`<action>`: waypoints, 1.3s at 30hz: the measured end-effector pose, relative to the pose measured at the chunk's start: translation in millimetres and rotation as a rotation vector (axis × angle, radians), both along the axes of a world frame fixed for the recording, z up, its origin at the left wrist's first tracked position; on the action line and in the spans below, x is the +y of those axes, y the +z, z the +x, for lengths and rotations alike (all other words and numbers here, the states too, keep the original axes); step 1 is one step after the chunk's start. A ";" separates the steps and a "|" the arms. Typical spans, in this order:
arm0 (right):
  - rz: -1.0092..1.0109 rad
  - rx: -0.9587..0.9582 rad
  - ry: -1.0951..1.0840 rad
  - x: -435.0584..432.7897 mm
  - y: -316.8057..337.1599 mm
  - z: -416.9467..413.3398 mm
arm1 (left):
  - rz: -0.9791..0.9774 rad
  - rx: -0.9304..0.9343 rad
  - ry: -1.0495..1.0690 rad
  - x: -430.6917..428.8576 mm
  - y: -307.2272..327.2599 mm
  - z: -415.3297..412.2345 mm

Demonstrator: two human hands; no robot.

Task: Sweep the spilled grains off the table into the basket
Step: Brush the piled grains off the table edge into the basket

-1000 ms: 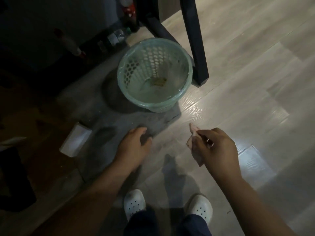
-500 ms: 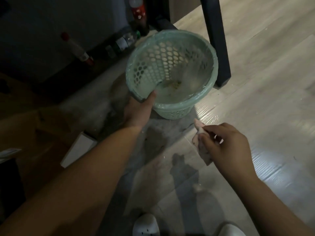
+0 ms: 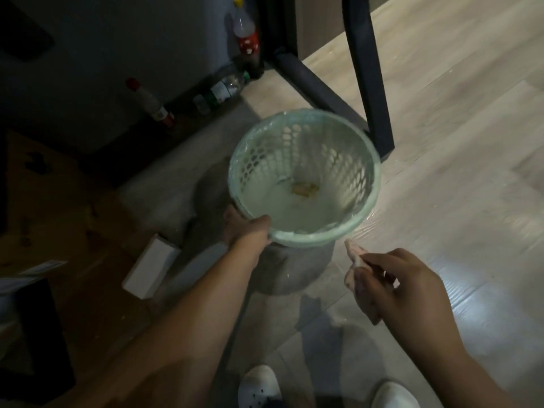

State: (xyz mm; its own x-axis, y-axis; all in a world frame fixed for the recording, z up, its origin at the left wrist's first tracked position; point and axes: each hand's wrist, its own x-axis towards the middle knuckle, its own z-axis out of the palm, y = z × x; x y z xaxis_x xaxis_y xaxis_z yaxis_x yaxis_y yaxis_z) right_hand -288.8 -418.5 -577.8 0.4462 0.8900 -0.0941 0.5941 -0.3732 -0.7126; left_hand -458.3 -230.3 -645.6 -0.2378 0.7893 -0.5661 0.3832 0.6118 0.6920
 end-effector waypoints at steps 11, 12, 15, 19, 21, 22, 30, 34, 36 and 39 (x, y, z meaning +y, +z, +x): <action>-0.038 -0.010 0.054 -38.8 164.1 -18.7 | -0.190 -0.035 -0.025 -123.4 127.1 -70.9; -0.045 -0.009 0.069 -41.8 182.8 -19.8 | -0.202 -0.045 -0.020 -128.9 149.3 -70.9; -0.033 -0.034 0.101 -47.3 240.8 -19.3 | -0.211 -0.049 -0.027 -142.5 219.7 -66.6; -0.007 -0.064 0.118 -52.2 316.2 -15.2 | -0.223 -0.008 -0.040 -163.1 297.5 -64.0; 0.013 -0.080 0.118 -53.4 351.2 -12.5 | -0.207 0.026 -0.047 -171.4 331.8 -63.0; 0.027 -0.087 0.120 -55.0 368.7 -11.3 | -0.198 0.018 -0.043 -176.7 350.8 -61.2; 0.061 -0.148 0.142 -67.3 466.2 -1.1 | -0.138 -0.088 0.044 -202.2 452.5 -62.0; 0.072 -0.159 0.162 -72.9 498.0 2.6 | -0.130 -0.072 0.077 -213.3 482.6 -65.6; 0.063 -0.178 0.181 -75.6 509.6 4.0 | -0.130 -0.044 0.095 -219.8 493.9 -66.9; 0.039 -0.177 0.200 -76.8 523.8 3.2 | -0.108 -0.005 0.099 -225.9 514.3 -70.4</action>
